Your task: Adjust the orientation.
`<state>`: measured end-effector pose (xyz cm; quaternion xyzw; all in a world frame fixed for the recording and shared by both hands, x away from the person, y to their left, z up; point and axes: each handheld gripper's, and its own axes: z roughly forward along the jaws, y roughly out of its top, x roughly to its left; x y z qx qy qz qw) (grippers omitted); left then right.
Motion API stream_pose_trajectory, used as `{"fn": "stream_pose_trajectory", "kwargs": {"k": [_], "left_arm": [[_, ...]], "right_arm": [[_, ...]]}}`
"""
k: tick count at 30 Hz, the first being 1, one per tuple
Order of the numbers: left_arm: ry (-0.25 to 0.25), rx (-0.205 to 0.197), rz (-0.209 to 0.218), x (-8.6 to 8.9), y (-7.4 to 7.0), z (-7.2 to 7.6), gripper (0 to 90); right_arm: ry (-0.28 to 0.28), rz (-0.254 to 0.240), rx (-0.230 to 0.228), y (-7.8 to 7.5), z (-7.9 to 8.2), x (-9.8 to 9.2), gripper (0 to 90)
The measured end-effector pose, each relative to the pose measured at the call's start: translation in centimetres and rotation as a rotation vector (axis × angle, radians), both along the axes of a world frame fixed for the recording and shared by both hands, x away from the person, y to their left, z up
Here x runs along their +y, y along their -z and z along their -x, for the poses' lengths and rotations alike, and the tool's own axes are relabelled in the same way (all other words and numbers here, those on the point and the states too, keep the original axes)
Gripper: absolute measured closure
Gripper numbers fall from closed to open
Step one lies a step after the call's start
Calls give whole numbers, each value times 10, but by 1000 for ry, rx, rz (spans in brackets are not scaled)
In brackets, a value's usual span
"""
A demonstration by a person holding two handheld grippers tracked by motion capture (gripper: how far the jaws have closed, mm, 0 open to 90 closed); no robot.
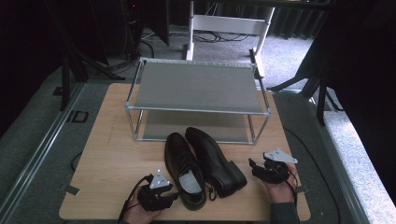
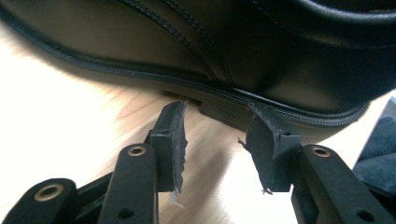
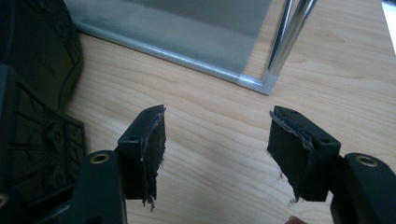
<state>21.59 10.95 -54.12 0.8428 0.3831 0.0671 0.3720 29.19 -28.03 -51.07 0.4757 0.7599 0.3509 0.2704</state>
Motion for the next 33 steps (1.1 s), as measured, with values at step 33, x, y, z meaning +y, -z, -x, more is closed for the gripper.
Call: {"fn": "stream_pose_trajectory", "kwargs": {"k": [33], "left_arm": [[29,-18,42,-7,4,1,479]], "right_arm": [[-323,-68,-12,-31,32,62,465]]}}
